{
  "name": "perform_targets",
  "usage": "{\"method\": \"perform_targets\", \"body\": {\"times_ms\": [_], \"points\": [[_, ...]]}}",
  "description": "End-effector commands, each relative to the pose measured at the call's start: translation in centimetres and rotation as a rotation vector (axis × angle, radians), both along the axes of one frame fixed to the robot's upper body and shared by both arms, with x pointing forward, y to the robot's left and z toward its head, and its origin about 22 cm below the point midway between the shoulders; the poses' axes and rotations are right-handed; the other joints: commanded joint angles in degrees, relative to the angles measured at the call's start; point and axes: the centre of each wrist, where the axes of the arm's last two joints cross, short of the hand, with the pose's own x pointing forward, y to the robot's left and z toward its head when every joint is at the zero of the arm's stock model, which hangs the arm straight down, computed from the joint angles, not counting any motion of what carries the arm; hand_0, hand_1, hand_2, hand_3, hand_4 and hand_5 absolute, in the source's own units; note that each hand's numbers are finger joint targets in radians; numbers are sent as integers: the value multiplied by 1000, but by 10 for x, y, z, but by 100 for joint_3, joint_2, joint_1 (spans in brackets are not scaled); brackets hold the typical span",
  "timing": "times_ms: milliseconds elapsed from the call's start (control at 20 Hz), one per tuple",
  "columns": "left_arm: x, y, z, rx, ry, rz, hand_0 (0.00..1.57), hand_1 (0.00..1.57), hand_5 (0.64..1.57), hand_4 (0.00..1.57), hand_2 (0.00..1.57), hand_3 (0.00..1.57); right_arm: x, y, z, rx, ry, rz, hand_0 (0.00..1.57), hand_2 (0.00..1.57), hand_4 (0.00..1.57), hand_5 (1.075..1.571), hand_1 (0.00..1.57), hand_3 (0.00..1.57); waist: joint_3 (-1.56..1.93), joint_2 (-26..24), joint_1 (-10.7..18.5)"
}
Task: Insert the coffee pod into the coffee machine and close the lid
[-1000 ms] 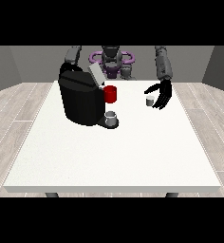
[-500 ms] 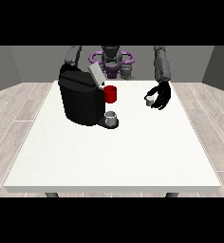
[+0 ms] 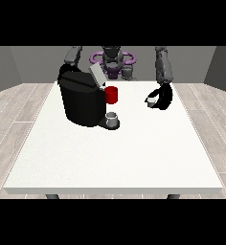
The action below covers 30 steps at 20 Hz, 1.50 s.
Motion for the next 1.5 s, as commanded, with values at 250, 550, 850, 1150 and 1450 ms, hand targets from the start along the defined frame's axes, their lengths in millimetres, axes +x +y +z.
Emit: {"method": "perform_targets", "body": {"times_ms": [250, 550, 850, 1150, 1450], "points": [[17, -18, 16, -14, -39, -130, 1468, 1468, 1571, 607, 1468, 1414, -2, -5, -14, 7, 58, -7, 0, 0, 429, 1571, 0, 0, -17, -290, 76], [45, -28, 67, -12, -49, -227, 1323, 1323, 1571, 581, 1383, 1352, -6, -12, -38, 43, 126, -45, 0, 0, 429, 1571, 0, 0, -15, -592, 186], [64, -34, 116, -27, -84, -279, 1252, 1252, 1571, 573, 1329, 1292, -4, -30, -39, 9, 117, -21, 0, 0, 490, 1571, 0, 0, -16, -641, 89], [87, -59, 170, -18, -147, -246, 1252, 1252, 1571, 573, 1329, 1292, 24, -2, -9, 13, 49, 41, 0, 0, 456, 1571, 0, 0, -15, -363, -136], [89, -44, 200, -13, -225, -215, 1072, 1072, 1571, 520, 1218, 1232, 15, -1, -10, 13, 42, 51, 0, 0, 476, 1571, 0, 0, -16, -322, -398]]}}
